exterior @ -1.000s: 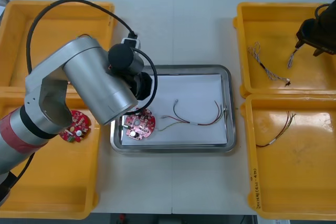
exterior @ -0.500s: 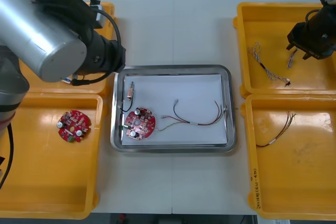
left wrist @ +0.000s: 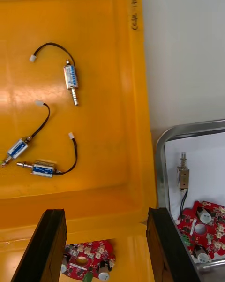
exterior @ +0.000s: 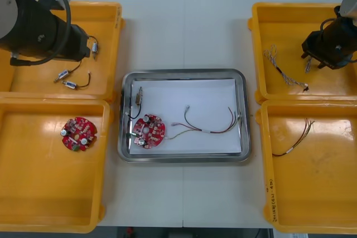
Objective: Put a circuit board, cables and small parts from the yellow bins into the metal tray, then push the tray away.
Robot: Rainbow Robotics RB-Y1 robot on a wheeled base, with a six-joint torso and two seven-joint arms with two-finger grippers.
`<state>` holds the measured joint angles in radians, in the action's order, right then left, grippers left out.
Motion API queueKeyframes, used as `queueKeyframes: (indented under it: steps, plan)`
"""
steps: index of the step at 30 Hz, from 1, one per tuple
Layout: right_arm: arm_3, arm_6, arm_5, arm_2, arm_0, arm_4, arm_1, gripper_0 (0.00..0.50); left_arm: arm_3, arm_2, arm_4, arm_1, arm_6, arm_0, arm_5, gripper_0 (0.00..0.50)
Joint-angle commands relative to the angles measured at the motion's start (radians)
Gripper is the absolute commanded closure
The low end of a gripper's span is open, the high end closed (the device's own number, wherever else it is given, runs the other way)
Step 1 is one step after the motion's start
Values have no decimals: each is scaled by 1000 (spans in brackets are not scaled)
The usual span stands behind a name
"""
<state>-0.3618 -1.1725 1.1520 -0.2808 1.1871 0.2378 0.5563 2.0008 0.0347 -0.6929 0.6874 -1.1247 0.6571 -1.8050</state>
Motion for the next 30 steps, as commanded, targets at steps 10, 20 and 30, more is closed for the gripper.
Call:
queueKeyframes:
  steps: [10, 20, 30]
  plan:
    - [69, 57, -81, -14, 31, 3, -7, 0, -212, -90, 23, 52, -452, 36, 23, 0]
    - [70, 68, -115, -14, 9, 12, -9, 500, -410, -93, 39, 52, -619, 82, 147, 0]
    - [7, 74, -29, -9, 9, 9, -4, 500, -519, -91, 59, 47, -678, 93, 219, 0]
